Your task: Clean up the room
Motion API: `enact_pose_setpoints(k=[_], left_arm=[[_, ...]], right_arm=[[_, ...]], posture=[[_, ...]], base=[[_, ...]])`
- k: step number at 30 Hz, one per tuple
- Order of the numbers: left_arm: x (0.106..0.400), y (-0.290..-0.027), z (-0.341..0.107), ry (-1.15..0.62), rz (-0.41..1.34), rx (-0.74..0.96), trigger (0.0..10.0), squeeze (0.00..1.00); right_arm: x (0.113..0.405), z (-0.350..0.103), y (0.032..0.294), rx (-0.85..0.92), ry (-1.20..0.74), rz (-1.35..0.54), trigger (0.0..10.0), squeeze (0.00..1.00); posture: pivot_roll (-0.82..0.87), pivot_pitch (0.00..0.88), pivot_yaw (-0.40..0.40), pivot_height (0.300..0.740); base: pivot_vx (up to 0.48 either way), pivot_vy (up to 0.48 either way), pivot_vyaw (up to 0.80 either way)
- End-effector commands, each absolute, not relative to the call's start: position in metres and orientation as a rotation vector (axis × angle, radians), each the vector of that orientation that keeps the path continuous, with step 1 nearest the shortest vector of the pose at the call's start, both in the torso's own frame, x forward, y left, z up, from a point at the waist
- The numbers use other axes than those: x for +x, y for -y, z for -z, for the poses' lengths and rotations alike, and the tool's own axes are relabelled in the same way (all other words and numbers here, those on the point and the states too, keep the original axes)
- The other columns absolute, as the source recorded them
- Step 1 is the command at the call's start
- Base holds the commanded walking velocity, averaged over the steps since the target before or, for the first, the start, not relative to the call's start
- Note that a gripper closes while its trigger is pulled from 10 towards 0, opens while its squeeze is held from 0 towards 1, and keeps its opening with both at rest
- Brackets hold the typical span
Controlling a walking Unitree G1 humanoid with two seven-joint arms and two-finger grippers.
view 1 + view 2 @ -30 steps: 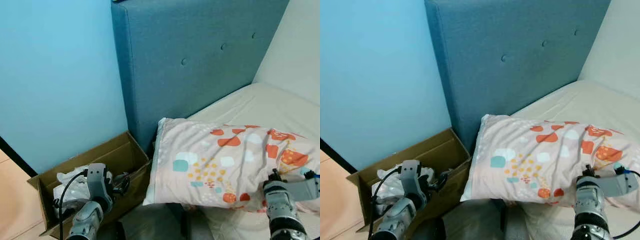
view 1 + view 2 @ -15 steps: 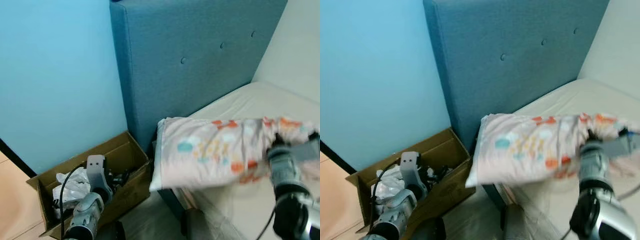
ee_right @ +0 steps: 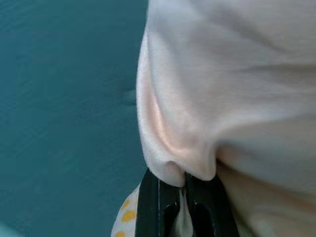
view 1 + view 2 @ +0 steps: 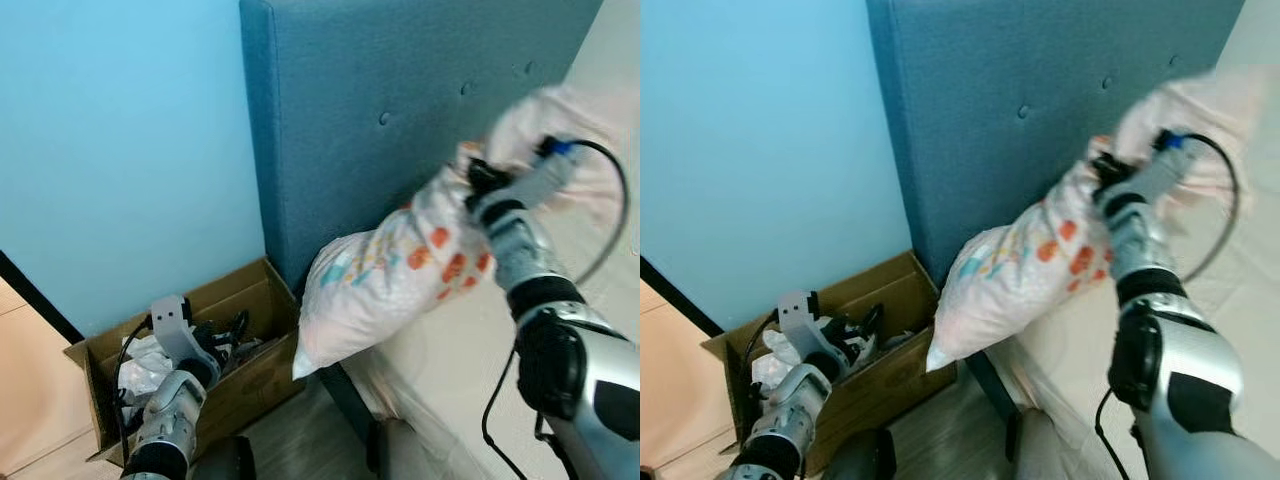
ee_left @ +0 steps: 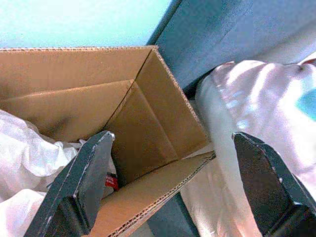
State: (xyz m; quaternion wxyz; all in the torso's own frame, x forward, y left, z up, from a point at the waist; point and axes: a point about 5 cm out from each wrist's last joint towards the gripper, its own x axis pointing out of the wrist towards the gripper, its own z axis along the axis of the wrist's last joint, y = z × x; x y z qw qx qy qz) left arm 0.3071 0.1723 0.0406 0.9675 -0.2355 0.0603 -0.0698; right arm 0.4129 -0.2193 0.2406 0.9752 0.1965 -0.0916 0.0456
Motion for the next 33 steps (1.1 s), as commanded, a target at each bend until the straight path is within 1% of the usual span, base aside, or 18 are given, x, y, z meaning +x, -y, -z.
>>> enact_pose_setpoints(k=[1, 2, 5, 7, 9, 10, 12, 13, 14, 17, 18, 19, 20, 21, 22, 23, 25, 33], left_arm=[[0.3, -0.172, -0.032, -0.152, 0.136, -0.497, 10.0, 0.0], [0.3, -0.172, -0.032, -0.152, 0.136, -0.497, 10.0, 0.0], [0.296, -0.17, -0.03, -0.161, 0.142, -0.506, 10.0, 0.0], [0.294, -0.168, -0.03, -0.164, 0.144, -0.511, 10.0, 0.0], [0.294, -0.168, -0.03, -0.164, 0.144, -0.511, 10.0, 0.0], [0.294, -0.167, -0.03, -0.165, 0.145, -0.516, 10.0, 0.0], [0.294, -0.167, -0.03, -0.165, 0.145, -0.516, 10.0, 0.0], [0.294, -0.166, -0.03, -0.166, 0.144, -0.53, 10.0, 0.0], [0.294, -0.164, -0.031, -0.168, 0.141, -0.557, 10.0, 0.0], [0.294, -0.164, -0.031, -0.168, 0.141, -0.557, 10.0, 0.0], [0.294, -0.162, -0.031, -0.169, 0.138, -0.584, 10.0, 0.0], [0.294, -0.162, -0.031, -0.169, 0.138, -0.584, 10.0, 0.0], [0.296, -0.159, -0.033, -0.164, 0.136, -0.623, 10.0, 0.0], [0.296, -0.159, -0.033, -0.164, 0.136, -0.623, 10.0, 0.0], [0.297, -0.157, -0.036, -0.155, 0.135, -0.654, 10.0, 0.0], [0.297, -0.157, -0.036, -0.155, 0.135, -0.654, 10.0, 0.0], [0.3, -0.153, -0.043, -0.134, 0.136, -0.714, 10.0, 0.0], [0.305, -0.144, -0.053, -0.11, 0.165, -0.757, 10.0, 0.0]], right_arm=[[0.415, -0.243, 0.208, 0.364, 0.181, -0.171, 0.0, 0.0], [0.415, -0.243, 0.208, 0.364, 0.181, -0.171, 0.0, 0.0], [0.416, -0.255, 0.19, 0.333, 0.209, -0.366, 0.0, 0.0], [0.415, -0.251, 0.19, 0.287, 0.181, -0.384, 0.0, 0.0], [0.415, -0.251, 0.19, 0.287, 0.181, -0.384, 0.0, 0.0], [0.414, -0.238, 0.197, 0.171, 0.102, -0.339, 0.0, 0.0], [0.414, -0.238, 0.197, 0.171, 0.102, -0.339, 0.0, 0.0], [0.411, -0.221, 0.211, -0.005, -0.002, -0.241, 0.0, 0.0], [0.405, -0.204, 0.232, -0.136, -0.084, -0.115, 0.0, 0.0], [0.405, -0.204, 0.232, -0.136, -0.084, -0.115, 0.0, 0.0], [0.398, -0.192, 0.253, -0.241, -0.144, 0.011, 0.0, 0.0], [0.398, -0.192, 0.253, -0.241, -0.144, 0.011, 0.0, 0.0], [0.389, -0.182, 0.274, -0.275, -0.185, 0.131, 0.0, 0.0], [0.389, -0.182, 0.274, -0.275, -0.185, 0.131, 0.0, 0.0], [0.382, -0.177, 0.289, -0.273, -0.206, 0.225, 0.0, 0.0], [0.382, -0.177, 0.289, -0.273, -0.206, 0.225, 0.0, 0.0], [0.373, -0.171, 0.306, -0.248, -0.232, 0.326, 0.0, 0.0], [0.368, -0.163, 0.314, -0.252, -0.269, 0.366, 0.0, 0.0]], posture=[[0.04, 0.162, -0.037, 0.598], [0.04, 0.162, -0.037, 0.598], [0.04, 0.171, -0.033, 0.598], [0.04, 0.176, -0.033, 0.598], [0.04, 0.176, -0.033, 0.598], [0.04, 0.178, -0.033, 0.598], [0.04, 0.178, -0.033, 0.598], [0.03, 0.183, -0.028, 0.598], [0.03, 0.184, -0.024, 0.598], [0.03, 0.184, -0.024, 0.598], [0.03, 0.186, -0.022, 0.598], [0.03, 0.186, -0.022, 0.598], [0.03, 0.19, -0.018, 0.598], [0.03, 0.19, -0.018, 0.598], [0.02, 0.191, -0.018, 0.598], [0.02, 0.191, -0.018, 0.598], [0.02, 0.193, -0.014, 0.598], [0.01, 0.201, -0.014, 0.598]], base=[[0.0, 0.0, 0.0], [0.0, 0.0, 0.0], [0.0, 0.0, 0.0], [0.0, 0.0, 0.0], [0.0, 0.0, 0.0], [0.0, 0.0, 0.0], [0.0, 0.0, 0.0], [0.0, 0.0, 0.0], [0.0, 0.0, 0.0], [0.0, 0.0, 0.0], [0.0, 0.0, 0.0], [0.0, 0.0, 0.0], [0.0, 0.0, 0.0], [0.0, 0.0, 0.0], [0.0, 0.0, 0.0], [0.0, 0.0, 0.0], [0.0, 0.0, 0.0], [0.0, 0.0, 0.0]])
